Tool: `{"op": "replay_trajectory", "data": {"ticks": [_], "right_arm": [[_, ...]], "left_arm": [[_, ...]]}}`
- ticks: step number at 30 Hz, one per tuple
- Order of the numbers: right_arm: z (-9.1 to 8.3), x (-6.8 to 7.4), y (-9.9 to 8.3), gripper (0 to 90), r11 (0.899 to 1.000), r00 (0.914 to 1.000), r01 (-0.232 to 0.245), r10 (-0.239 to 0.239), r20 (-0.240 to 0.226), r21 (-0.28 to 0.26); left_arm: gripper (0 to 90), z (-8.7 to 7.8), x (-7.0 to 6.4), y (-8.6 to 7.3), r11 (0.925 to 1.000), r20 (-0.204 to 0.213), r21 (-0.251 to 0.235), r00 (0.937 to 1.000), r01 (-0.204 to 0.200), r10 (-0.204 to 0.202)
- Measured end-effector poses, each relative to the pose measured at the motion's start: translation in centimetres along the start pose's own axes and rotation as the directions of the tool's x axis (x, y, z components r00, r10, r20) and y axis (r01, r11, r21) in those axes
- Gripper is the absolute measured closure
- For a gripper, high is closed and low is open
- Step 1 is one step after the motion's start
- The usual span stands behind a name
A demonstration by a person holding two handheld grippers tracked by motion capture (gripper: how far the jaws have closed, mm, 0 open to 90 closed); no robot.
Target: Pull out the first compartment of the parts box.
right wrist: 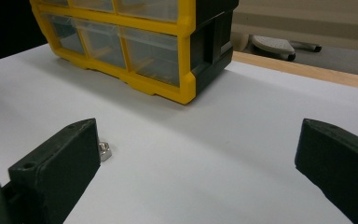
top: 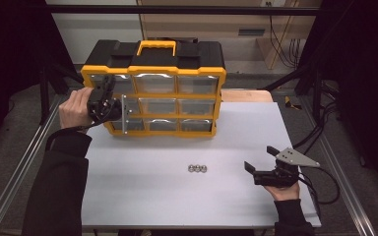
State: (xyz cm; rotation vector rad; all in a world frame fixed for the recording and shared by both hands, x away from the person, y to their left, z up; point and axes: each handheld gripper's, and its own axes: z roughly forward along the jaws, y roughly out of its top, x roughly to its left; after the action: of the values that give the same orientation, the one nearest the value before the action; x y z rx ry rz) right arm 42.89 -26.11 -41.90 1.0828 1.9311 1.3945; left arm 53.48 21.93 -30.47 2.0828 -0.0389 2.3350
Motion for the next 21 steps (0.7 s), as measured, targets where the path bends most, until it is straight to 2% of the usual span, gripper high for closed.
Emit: {"op": "replay_trajectory", "data": {"ticks": [5, 13, 21], "right_arm": [[-0.04, -0.02, 0.01, 0.5, 1.0, 1.0, 0.0, 0.0, -0.001, -0.004], [-0.05, -0.02, 0.02, 0.5, 1.0, 1.0, 0.0, 0.0, -0.001, -0.004], [-0.08, -0.01, 0.02, 0.5, 1.0, 1.0, -0.003, 0.003, 0.0, -0.002]], "left_arm": [[78.2, 0.01, -0.22, 0.0, 1.0, -0.012, -0.001, 0.9999, 0.001, -0.001], [79.2, 0.01, -0.58, 0.08, 0.9998, -0.042, 0.005, 0.9989, -0.021, 0.021], [79.9, -0.08, -0.99, 0.29, 0.9996, -0.068, 0.022, 0.9975, -0.019, 0.02]]}}
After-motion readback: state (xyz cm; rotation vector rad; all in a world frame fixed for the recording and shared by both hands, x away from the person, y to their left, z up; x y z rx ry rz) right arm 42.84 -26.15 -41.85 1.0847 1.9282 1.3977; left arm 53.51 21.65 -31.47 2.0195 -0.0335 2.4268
